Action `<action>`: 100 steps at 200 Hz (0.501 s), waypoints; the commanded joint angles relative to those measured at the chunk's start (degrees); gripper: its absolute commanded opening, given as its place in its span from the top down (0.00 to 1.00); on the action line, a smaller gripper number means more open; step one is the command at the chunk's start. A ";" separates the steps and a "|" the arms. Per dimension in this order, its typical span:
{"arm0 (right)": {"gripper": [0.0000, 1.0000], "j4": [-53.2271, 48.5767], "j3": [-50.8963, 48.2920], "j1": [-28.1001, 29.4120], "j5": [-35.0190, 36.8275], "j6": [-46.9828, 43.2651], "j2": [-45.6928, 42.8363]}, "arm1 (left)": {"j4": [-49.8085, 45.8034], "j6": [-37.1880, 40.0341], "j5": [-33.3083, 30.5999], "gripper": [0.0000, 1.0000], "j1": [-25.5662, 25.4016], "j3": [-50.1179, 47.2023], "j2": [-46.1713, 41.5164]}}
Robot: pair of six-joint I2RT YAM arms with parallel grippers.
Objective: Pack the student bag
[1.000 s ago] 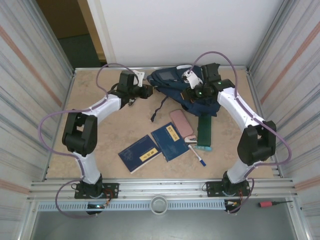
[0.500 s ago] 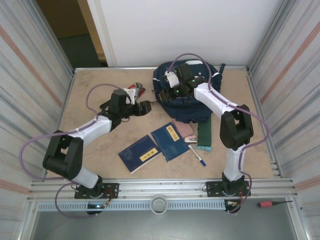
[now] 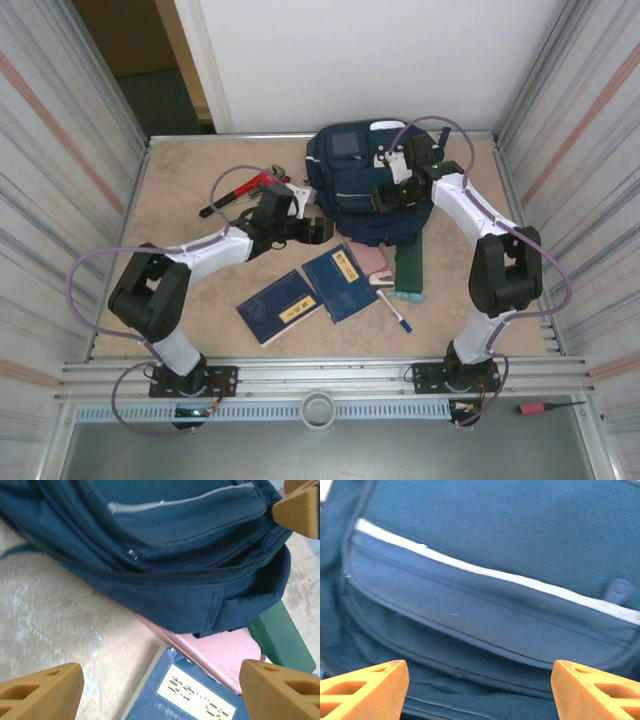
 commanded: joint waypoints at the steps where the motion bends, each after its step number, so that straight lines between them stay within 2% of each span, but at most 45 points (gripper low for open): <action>1: 0.16 0.46 -0.01 -5.35 0.87 6.63 0.47 | -4.81 9.06 -4.89 0.18 -0.45 4.81 0.89; 29: 0.10 1.76 2.49 -8.16 -0.36 9.30 4.33 | -5.52 9.37 -4.48 0.18 -0.47 7.05 2.09; 65: 0.09 0.41 8.60 -8.14 -5.23 10.37 12.50 | -4.32 8.20 -3.14 0.19 -0.48 7.12 2.72; 81: 0.18 0.64 11.03 -7.67 -7.43 10.00 15.27 | -4.32 8.00 -3.09 0.19 -0.47 7.16 3.04; 100: 0.34 -1.29 14.54 -6.95 -5.61 9.20 18.78 | -4.60 8.06 -3.24 0.19 -0.48 7.45 3.22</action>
